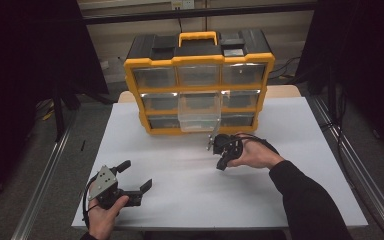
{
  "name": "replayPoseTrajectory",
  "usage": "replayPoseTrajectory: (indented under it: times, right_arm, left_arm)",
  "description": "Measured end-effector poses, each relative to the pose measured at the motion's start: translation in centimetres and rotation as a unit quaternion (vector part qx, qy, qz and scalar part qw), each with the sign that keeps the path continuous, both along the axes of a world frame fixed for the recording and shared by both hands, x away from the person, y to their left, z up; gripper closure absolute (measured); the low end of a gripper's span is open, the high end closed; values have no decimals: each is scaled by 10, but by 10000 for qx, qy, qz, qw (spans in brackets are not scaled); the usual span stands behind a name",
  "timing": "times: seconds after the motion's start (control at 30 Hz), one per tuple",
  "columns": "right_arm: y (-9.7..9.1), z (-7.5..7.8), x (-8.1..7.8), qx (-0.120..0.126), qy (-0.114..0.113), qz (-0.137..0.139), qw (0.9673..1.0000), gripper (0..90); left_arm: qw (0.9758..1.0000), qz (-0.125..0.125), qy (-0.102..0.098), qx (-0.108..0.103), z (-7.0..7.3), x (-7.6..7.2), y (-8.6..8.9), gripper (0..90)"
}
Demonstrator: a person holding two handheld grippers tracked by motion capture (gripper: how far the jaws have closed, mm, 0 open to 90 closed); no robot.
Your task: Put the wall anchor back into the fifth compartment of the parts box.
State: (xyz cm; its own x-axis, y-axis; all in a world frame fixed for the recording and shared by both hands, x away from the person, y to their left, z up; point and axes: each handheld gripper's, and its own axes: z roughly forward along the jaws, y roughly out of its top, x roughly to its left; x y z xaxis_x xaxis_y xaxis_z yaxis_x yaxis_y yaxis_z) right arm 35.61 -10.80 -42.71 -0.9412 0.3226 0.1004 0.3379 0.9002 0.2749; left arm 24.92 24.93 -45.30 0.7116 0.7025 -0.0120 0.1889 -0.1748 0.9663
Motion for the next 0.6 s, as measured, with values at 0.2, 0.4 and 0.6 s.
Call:
replayPoseTrajectory:
  times: [0.2,0.4,0.6]
  right_arm:
    - [-3,9,-2,103,-64,-1,9999,847]
    - [-8,19,-3,321,-157,17,9994,848]
    - [-10,30,-3,484,-255,2,9985,847]
  left_arm:
    - [10000,-8,-7,27,0,0,0,31]
    - [10000,-6,-8,23,0,0,0,31]
    - [10000,-2,-8,0,0,0,0,31]
